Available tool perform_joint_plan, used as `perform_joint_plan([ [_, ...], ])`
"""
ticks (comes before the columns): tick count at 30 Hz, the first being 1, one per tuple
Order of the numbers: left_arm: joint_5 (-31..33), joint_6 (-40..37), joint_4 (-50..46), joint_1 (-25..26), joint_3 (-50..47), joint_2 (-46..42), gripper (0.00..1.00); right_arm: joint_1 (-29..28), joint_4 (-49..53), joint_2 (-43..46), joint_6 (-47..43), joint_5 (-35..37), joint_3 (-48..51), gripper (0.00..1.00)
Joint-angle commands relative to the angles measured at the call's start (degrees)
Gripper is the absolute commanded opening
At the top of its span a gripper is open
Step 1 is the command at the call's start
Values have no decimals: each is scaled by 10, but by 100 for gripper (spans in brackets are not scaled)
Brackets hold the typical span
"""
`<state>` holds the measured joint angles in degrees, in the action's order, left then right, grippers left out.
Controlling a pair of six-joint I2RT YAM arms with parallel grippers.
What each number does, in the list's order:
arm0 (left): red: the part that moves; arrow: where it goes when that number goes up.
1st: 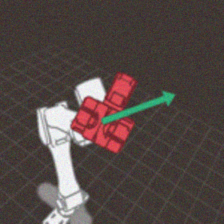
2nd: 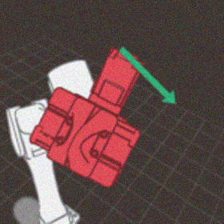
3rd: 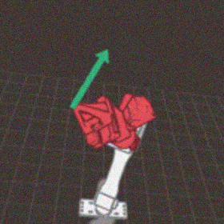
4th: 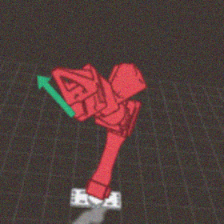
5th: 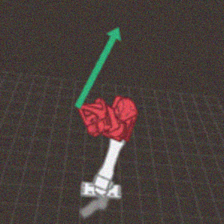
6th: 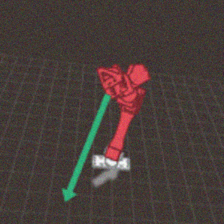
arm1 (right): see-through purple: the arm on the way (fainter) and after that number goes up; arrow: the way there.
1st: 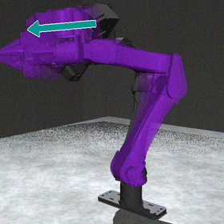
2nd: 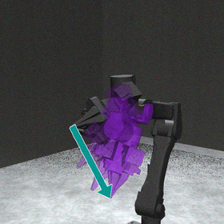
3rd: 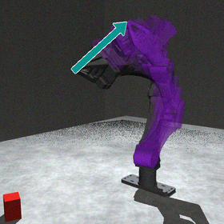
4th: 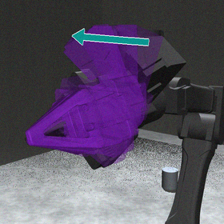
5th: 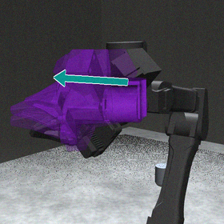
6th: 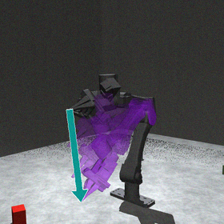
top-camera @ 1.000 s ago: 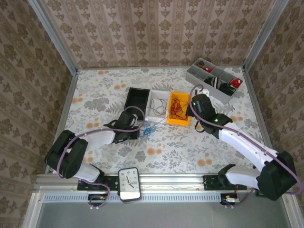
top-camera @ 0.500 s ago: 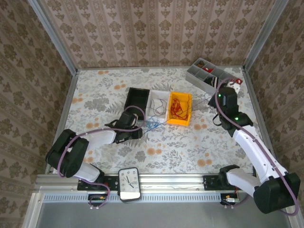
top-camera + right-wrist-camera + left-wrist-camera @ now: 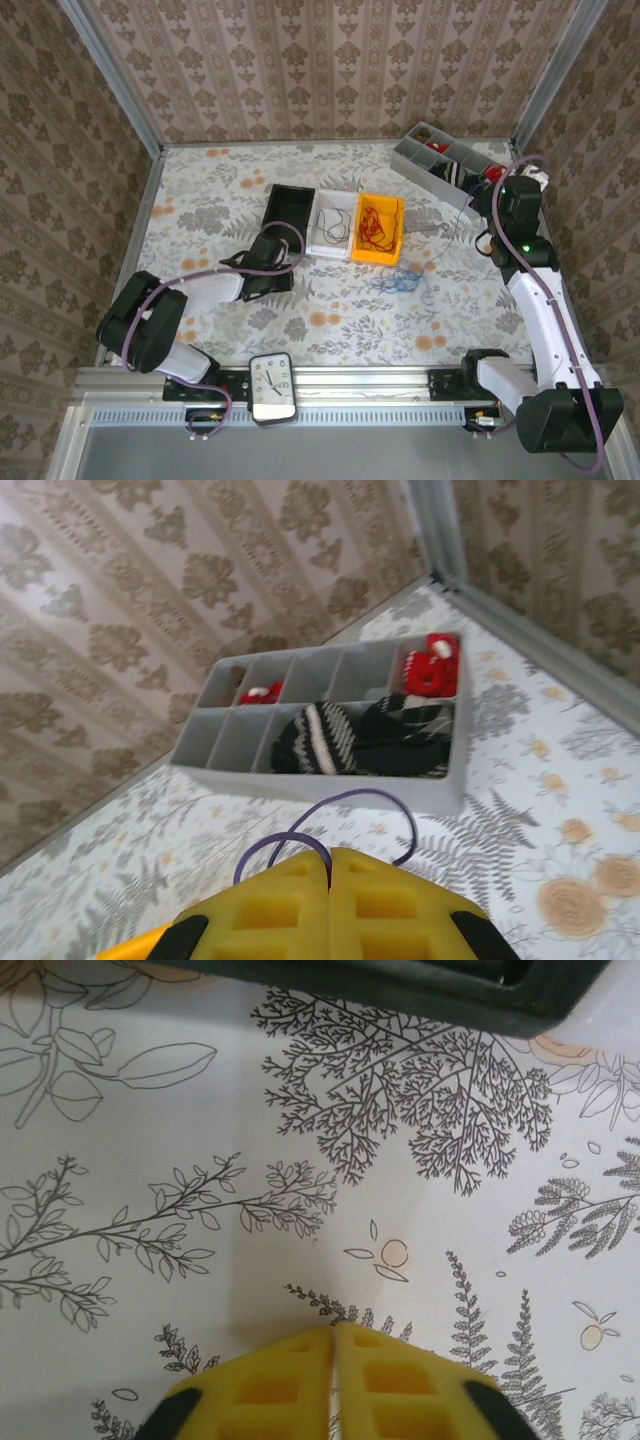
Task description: Untangle the cables
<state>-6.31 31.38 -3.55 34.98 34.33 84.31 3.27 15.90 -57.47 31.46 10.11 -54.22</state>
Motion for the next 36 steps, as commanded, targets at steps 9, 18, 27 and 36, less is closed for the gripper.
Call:
perform_joint_plan([
  [9, -139, -187, 10, 120, 143, 55, 82, -53, -10, -11, -27, -146, 8, 0],
  [18, -188, -296, -90, 209, 446, 304, 78, -64, 18, -20, -39, -148, -3, 0],
  [27, -194, -326, -135, 229, 559, 387, 75, -63, 41, -3, -63, -135, -4, 0],
  [36, -70, -416, -116, 290, 582, 389, 80, -57, 47, 5, -70, -127, -5, 0],
])
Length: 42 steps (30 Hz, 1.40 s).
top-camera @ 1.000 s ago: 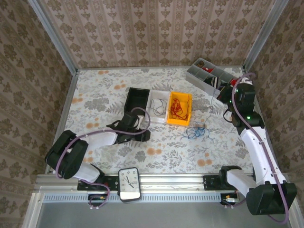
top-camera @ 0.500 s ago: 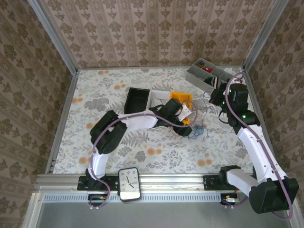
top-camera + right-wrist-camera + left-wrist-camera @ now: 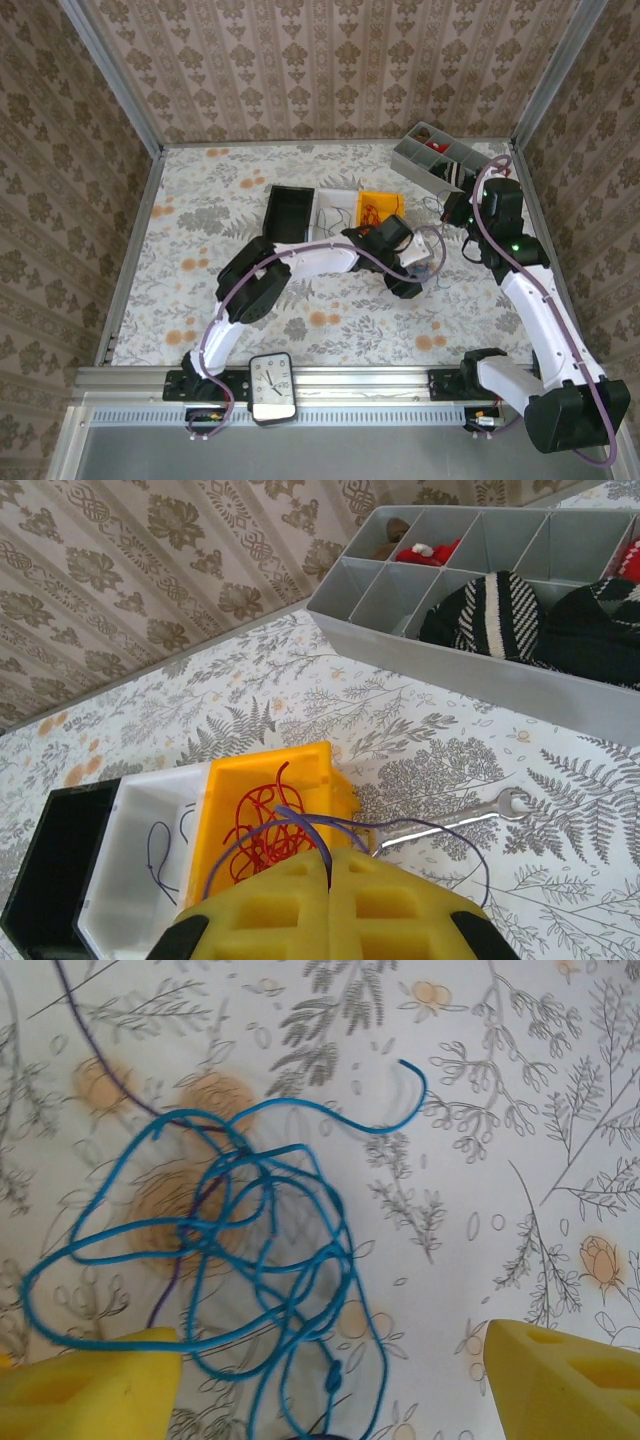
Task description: Untangle the cables
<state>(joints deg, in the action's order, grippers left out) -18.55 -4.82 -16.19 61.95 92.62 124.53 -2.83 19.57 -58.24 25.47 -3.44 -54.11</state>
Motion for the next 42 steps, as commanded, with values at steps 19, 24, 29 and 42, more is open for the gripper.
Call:
perform_joint_plan([
  [19, 33, -61, -19, 23, 70, 82, 62, 12, 32, 29, -8, 6, -5, 0],
  [24, 48, -54, -43, 18, 80, 84, 19, 15, 34, 31, -7, 9, -8, 0],
  [29, 65, -5, 9, 1, 4, -5, 0, 25, 34, 23, -4, 19, -13, 0],
  [42, 150, 191, 94, -102, -492, -429, 0, 78, 29, -29, 20, 89, -53, 0],
])
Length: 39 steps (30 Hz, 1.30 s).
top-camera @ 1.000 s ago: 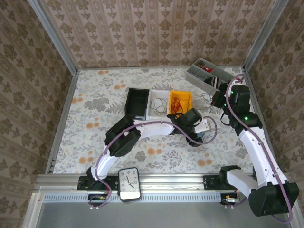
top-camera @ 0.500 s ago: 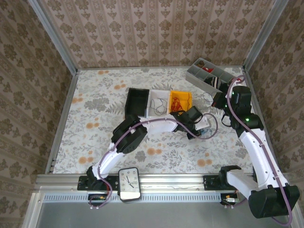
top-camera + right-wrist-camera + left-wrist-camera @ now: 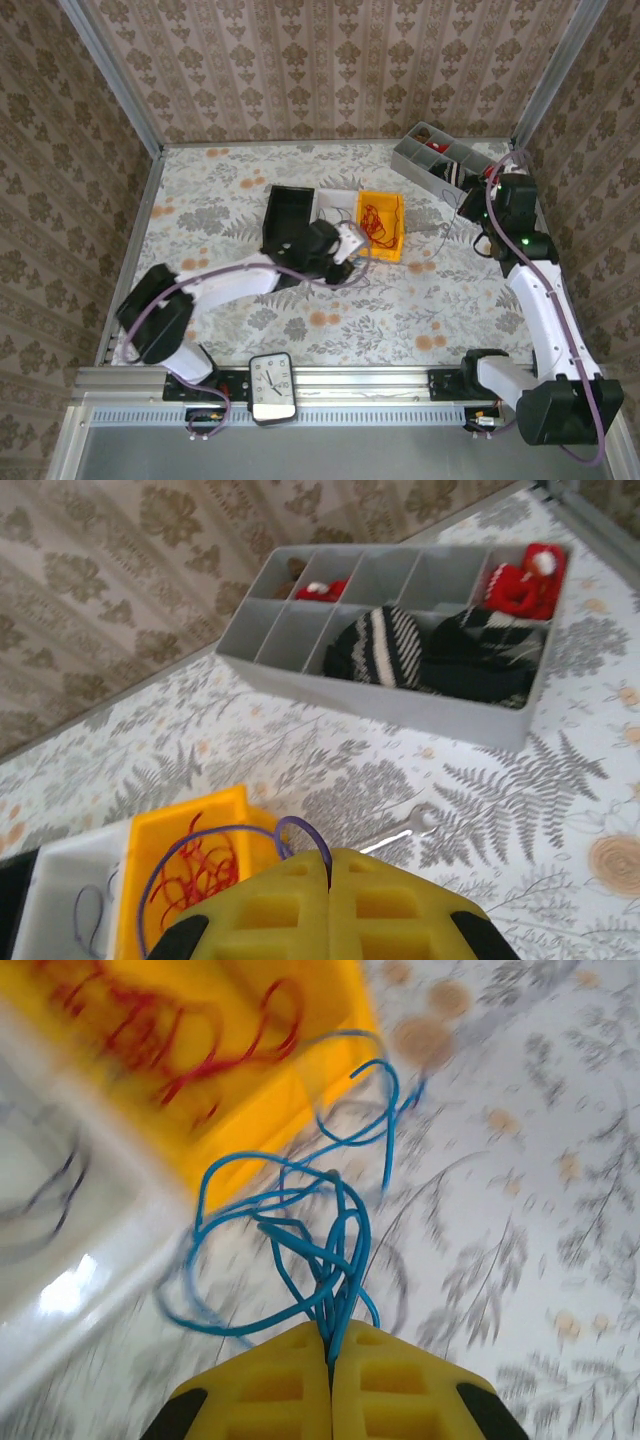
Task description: Untangle the cables
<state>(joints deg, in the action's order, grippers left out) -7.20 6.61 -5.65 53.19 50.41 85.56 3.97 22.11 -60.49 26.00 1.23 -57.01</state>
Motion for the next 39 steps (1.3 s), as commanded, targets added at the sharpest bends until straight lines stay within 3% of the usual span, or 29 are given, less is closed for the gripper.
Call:
perform_joint_plan([
  [1, 50, 105, -10, -30, -106, -71, 0, 17, 4, -8, 19, 52, -25, 0],
  [5, 100, 219, -9, -95, -221, -181, 0, 41, 10, -14, 27, 78, -38, 0],
  [11, 145, 293, -59, -174, -284, -267, 0, 62, 15, -6, 39, 102, -49, 0],
  [18, 217, 412, -138, -252, -297, -257, 0, 70, 3, 18, 47, 96, -56, 0],
  [22, 281, 536, -240, -299, -273, -241, 0, 79, 16, 27, 52, 130, -64, 0],
  [28, 272, 655, -264, -351, -267, -236, 0, 112, 41, 35, 66, 156, -61, 0],
  [30, 278, 651, -257, -354, -257, -228, 0, 119, 38, 41, 67, 141, -55, 0],
  [34, 279, 579, -223, -330, -205, -196, 0, 107, -18, 53, 44, 39, -39, 0],
  [39, 189, 422, -85, -274, -160, -147, 0, 49, -14, 46, -13, 9, -96, 0],
])
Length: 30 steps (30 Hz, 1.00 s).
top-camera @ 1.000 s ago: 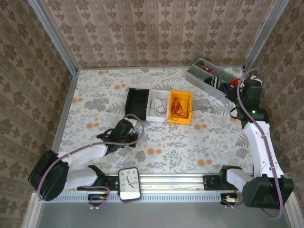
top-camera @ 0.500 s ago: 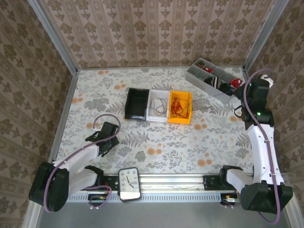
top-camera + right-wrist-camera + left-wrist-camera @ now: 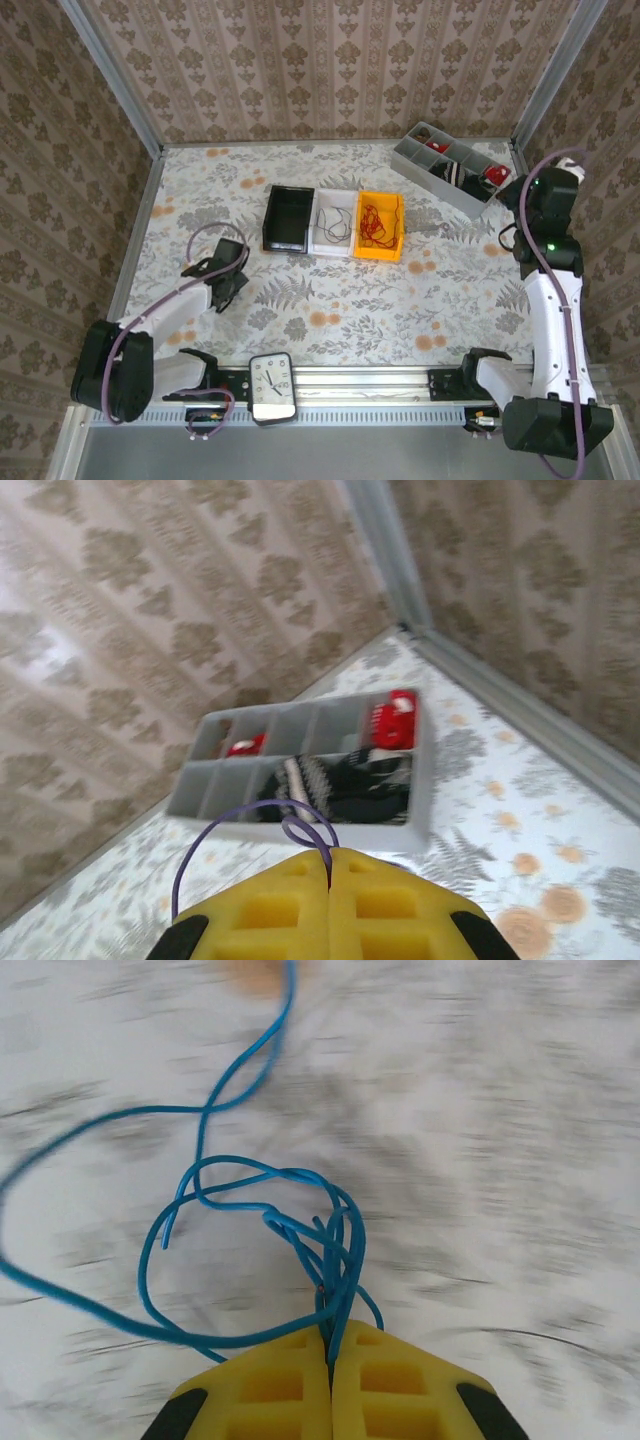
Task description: Untangle the cables
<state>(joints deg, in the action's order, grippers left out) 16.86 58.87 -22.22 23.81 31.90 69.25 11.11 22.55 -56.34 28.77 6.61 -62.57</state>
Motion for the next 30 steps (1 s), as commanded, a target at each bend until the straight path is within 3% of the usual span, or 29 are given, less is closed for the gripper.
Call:
perform_joint_plan([
  [1, -62, -114, 91, 42, 33, 23, 0, -36, -19, 2, -54, -55, -60, 0],
  [6, -47, -67, 89, 63, 18, 34, 0, -115, -39, -28, -95, -105, -167, 0],
  [15, -25, -24, 80, 66, -6, 18, 0, -219, -107, -175, -47, -206, -314, 0],
  [20, -9, -23, 65, 76, -3, 8, 0, -267, -119, -258, -50, -216, -344, 0],
  [30, 0, -18, 58, 79, -1, 9, 0, -319, -119, -327, -74, -229, -412, 0],
])
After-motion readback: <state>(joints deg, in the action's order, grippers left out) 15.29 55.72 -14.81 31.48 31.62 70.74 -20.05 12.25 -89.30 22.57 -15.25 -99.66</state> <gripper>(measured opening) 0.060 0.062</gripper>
